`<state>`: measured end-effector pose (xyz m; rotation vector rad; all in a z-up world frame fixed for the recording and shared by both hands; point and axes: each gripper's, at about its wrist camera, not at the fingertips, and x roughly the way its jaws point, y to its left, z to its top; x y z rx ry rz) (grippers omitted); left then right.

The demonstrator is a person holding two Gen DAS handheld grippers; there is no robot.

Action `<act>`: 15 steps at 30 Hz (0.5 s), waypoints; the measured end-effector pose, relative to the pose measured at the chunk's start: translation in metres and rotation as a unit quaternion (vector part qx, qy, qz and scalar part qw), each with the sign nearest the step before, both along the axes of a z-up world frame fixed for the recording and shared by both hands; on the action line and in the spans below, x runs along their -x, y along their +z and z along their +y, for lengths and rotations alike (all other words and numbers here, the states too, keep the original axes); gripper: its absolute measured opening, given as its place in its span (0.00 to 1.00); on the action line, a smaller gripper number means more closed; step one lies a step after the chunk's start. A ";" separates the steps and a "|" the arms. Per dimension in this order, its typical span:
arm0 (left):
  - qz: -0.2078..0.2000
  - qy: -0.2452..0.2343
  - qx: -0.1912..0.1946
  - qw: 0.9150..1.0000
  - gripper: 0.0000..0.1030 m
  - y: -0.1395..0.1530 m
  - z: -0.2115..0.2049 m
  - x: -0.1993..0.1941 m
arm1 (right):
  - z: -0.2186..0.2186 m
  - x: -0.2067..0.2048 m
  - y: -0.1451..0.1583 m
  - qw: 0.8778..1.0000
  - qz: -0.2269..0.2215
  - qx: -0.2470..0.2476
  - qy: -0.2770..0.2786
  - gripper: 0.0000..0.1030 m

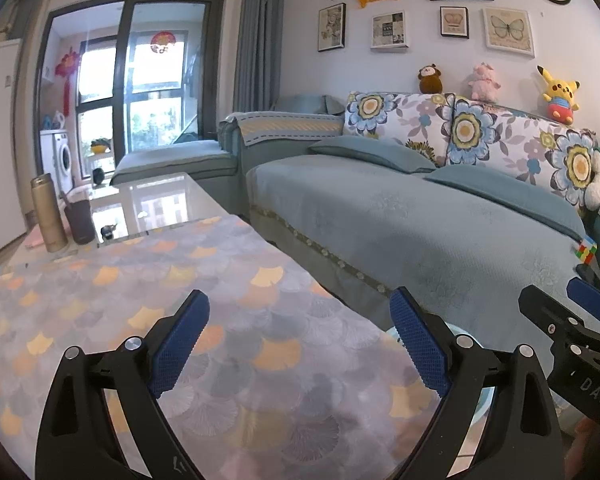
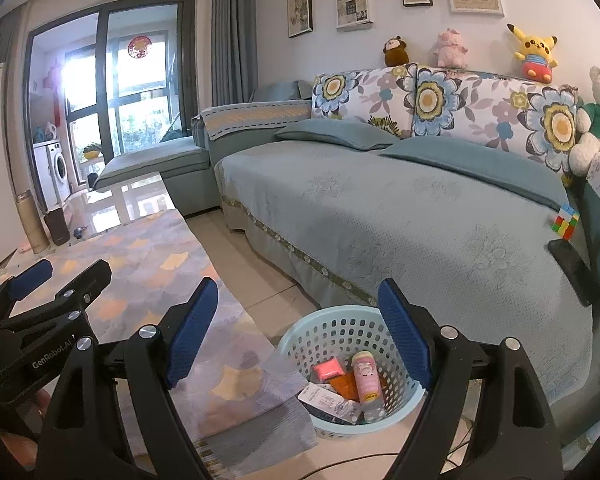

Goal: Collect trash

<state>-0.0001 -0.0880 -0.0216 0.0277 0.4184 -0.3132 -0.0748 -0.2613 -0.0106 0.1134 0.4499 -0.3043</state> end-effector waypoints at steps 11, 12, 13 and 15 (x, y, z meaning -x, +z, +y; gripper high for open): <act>0.002 0.000 0.000 1.000 0.87 0.000 0.000 0.000 | 0.000 0.000 0.000 1.000 0.000 -0.001 0.001 0.76; 0.003 0.000 0.000 1.000 0.88 -0.001 -0.001 -0.001 | 0.000 0.000 -0.001 1.000 0.001 -0.001 0.001 0.76; 0.004 -0.001 0.000 1.000 0.88 -0.001 -0.001 -0.001 | 0.000 -0.001 -0.001 1.000 0.001 -0.001 0.001 0.76; 0.003 0.000 0.000 1.000 0.88 -0.001 -0.001 -0.001 | 0.000 -0.001 -0.002 1.000 0.001 -0.001 0.001 0.76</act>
